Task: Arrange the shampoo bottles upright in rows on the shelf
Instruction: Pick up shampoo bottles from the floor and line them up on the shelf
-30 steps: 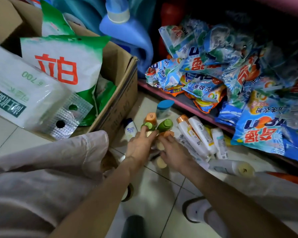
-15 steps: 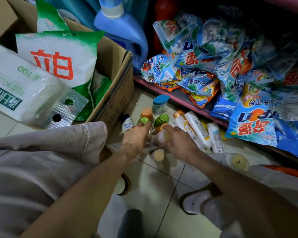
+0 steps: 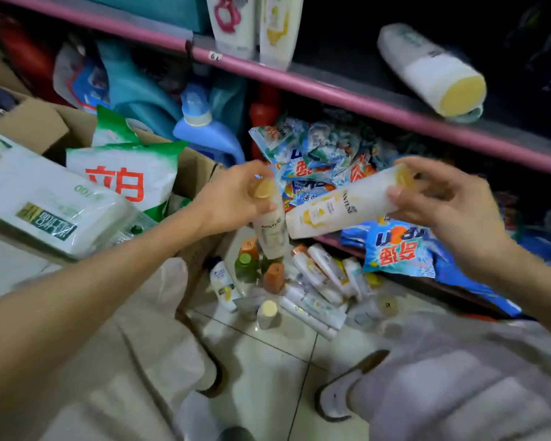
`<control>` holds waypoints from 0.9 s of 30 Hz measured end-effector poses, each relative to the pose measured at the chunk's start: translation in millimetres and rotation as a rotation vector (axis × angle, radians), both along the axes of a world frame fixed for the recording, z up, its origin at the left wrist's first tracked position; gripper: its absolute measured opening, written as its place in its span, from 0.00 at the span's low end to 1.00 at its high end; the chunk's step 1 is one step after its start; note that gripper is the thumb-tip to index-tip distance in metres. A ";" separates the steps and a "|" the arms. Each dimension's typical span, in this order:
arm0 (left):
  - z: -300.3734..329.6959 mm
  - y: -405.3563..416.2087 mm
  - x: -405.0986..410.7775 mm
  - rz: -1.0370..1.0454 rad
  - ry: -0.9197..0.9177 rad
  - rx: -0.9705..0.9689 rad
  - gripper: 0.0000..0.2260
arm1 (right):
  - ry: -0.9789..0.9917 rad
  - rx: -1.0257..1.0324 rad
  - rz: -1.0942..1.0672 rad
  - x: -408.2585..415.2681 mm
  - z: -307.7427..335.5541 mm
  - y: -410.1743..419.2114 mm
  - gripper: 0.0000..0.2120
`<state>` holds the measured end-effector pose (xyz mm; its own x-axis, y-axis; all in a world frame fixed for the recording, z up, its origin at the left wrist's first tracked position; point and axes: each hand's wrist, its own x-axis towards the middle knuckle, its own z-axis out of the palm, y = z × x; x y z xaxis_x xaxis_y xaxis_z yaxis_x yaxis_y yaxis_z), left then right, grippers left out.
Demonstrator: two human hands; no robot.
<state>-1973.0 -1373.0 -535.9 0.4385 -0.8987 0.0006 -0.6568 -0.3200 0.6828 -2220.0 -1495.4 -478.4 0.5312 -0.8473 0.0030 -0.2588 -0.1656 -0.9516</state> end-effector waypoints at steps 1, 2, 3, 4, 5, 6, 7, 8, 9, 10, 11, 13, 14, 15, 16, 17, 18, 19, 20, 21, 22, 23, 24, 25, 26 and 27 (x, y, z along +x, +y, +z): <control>10.8 2.5 -0.5 0.063 0.083 -0.101 0.14 | -0.081 0.038 -0.033 -4.5 17.2 -1.6 0.12; 19.3 3.9 -1.3 0.120 0.172 -0.201 0.13 | -0.156 0.077 -0.073 -8.8 33.3 -4.0 0.09; 26.1 3.7 -2.7 0.167 0.263 -0.296 0.12 | -0.226 0.119 -0.117 -12.2 48.0 -7.1 0.08; 32.8 2.3 -4.5 0.206 0.343 -0.381 0.12 | -0.288 0.162 -0.163 -14.7 61.2 -11.3 0.07; 38.5 -0.1 -6.5 0.237 0.410 -0.454 0.11 | -0.346 0.208 -0.213 -16.3 72.7 -16.0 0.06; 43.4 -2.4 -8.0 0.259 0.468 -0.509 0.10 | -0.405 0.259 -0.272 -17.5 83.5 -21.1 0.05; 46.6 -4.7 -8.5 0.272 0.512 -0.547 0.10 | -0.467 0.317 -0.341 -17.6 93.0 -26.8 0.04; 48.7 -6.2 -8.8 0.279 0.538 -0.572 0.10 | -0.532 0.381 -0.404 -16.8 101.9 -32.4 0.03; 49.3 -7.4 -8.8 0.285 0.552 -0.594 0.10 | -0.591 0.442 -0.455 -15.1 109.5 -38.1 0.04; 48.2 -8.3 -8.2 0.296 0.563 -0.615 0.09 | -0.641 0.494 -0.494 -12.3 114.7 -44.0 0.05; 47.1 -9.1 -8.1 0.309 0.573 -0.635 0.09 | -0.680 0.535 -0.527 -9.0 117.7 -50.2 0.08; 46.0 -10.8 -8.4 0.333 0.583 -0.660 0.10 | -0.742 0.591 -0.588 0.4 117.8 -61.7 0.13; 46.4 -11.3 -8.6 0.340 0.592 -0.671 0.10 | -0.763 0.606 -0.615 6.6 115.9 -66.5 0.15; 47.1 -12.0 -8.3 0.346 0.604 -0.681 0.10 | -0.769 0.610 -0.636 12.8 113.3 -70.7 0.16; 47.8 -11.8 -7.8 0.349 0.616 -0.687 0.10 | -0.757 0.608 -0.657 18.4 109.6 -74.9 0.17; 48.6 -11.6 -7.4 0.346 0.623 -0.692 0.10 | -0.740 0.606 -0.684 23.1 105.7 -78.7 0.18; 49.0 -10.8 -7.3 0.338 0.628 -0.697 0.10 | -0.719 0.601 -0.707 26.8 101.7 -81.5 0.18; 49.2 -10.3 -7.6 0.327 0.631 -0.704 0.10 | -0.692 0.592 -0.727 29.0 97.3 -84.3 0.18; 49.2 -9.4 -7.9 0.318 0.636 -0.710 0.09 | -0.658 0.579 -0.745 29.7 92.5 -87.2 0.19; 49.4 -8.8 -7.8 0.314 0.641 -0.714 0.09 | -0.609 0.548 -0.749 30.0 88.9 -89.1 0.19; 49.7 -8.1 -7.1 0.314 0.642 -0.716 0.09 | -0.532 0.497 -0.746 29.9 86.2 -91.0 0.19; 50.0 -7.7 -6.7 0.312 0.642 -0.717 0.09 | -0.404 0.432 -0.735 29.4 85.1 -91.5 0.19; 49.8 -7.4 -6.7 0.308 0.638 -0.715 0.09 | -0.222 0.355 -0.721 28.4 84.4 -92.6 0.20; 49.5 -7.6 -7.0 0.304 0.628 -0.712 0.09 | -0.003 0.253 -0.704 27.4 84.7 -91.6 0.22; 49.3 -8.2 -7.7 0.298 0.616 -0.707 0.09 | 0.221 0.119 -0.687 26.5 85.9 -89.0 0.27; 49.9 -9.0 -8.9 0.291 0.606 -0.702 0.10 | 0.367 -0.040 -0.666 25.7 87.2 -82.8 0.30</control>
